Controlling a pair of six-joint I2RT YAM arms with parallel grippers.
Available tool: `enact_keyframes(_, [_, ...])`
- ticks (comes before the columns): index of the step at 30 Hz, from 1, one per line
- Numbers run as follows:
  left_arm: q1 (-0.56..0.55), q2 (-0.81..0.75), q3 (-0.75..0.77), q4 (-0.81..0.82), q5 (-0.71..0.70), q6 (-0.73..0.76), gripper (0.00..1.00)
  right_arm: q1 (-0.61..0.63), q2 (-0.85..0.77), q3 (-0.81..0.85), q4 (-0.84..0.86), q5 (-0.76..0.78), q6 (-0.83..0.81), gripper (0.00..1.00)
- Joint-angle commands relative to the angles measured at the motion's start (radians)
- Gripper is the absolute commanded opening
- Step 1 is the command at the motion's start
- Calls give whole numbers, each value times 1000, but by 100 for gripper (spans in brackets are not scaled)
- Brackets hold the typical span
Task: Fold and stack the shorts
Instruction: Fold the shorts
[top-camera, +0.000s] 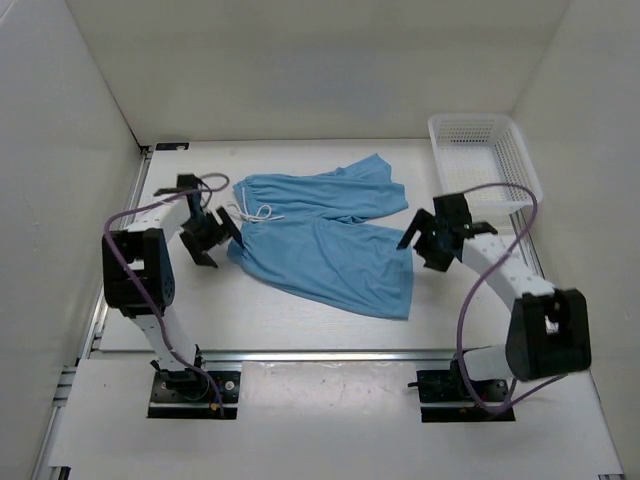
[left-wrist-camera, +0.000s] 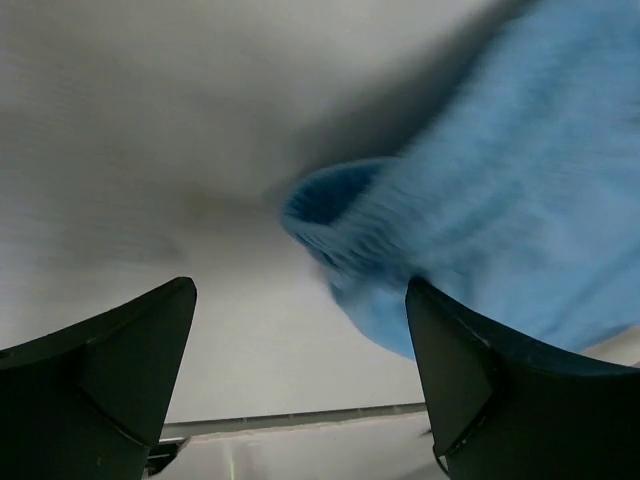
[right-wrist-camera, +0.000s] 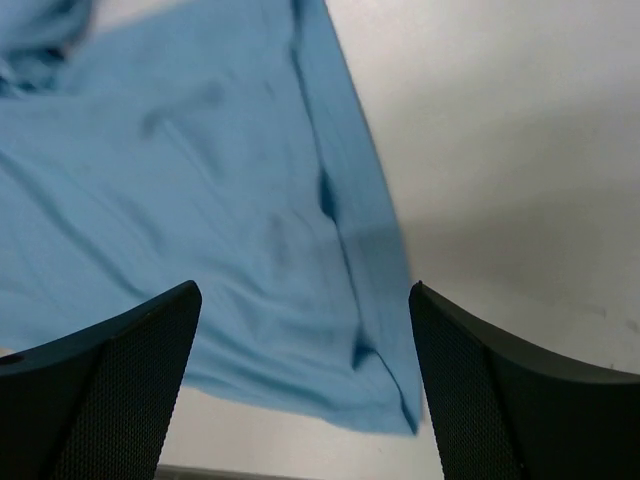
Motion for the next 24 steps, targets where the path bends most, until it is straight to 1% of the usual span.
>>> enact_keyframes(1, [-29,41,-82,115,44,-47,97,1,-165,-163,-91,-32,62,89])
enact_keyframes(3, [-40,81,-92,127,26,-58,95,10,-239,-229,-130,-61,113,89])
enact_keyframes(4, [-40,95,-73,140,0,-58,93,10,-299,-258,-131,-73,127,89])
enact_keyframes(5, [-40,110,-63,140,0,-58,90,19,-325,-307,-143,-84,144,89])
enact_keyframes(7, [-40,150,-24,140,-12,-58,61,19,-370,-349,-143,-102,188,88])
enact_keyframes(9, [-40,161,-4,140,-25,-47,25,19,-379,-397,-103,-130,231,87])
enact_keyframes(10, [-40,161,-4,140,-25,-47,12,28,-379,-409,-83,-150,243,87])
enact_keyframes(12, [-40,161,8,140,-6,-47,10,51,-368,-432,-46,-178,279,86])
enact_keyframes(14, [-40,117,8,140,-6,-47,10,83,-347,-432,-26,-178,291,86])
enact_keyframes(17, [-40,65,29,112,3,-47,10,129,-322,-423,18,-165,312,81])
enact_keyframes(20, [-40,25,54,88,12,-47,10,191,-267,-423,75,-165,349,74])
enact_keyframes(22, [-51,6,63,77,12,-47,10,237,-221,-414,99,-140,362,63])
enact_keyframes(23, [-61,-9,63,68,12,-47,10,246,-207,-405,118,-139,362,53])
enact_keyframes(24, [-61,-9,72,55,12,-47,10,246,-183,-404,118,-126,353,41])
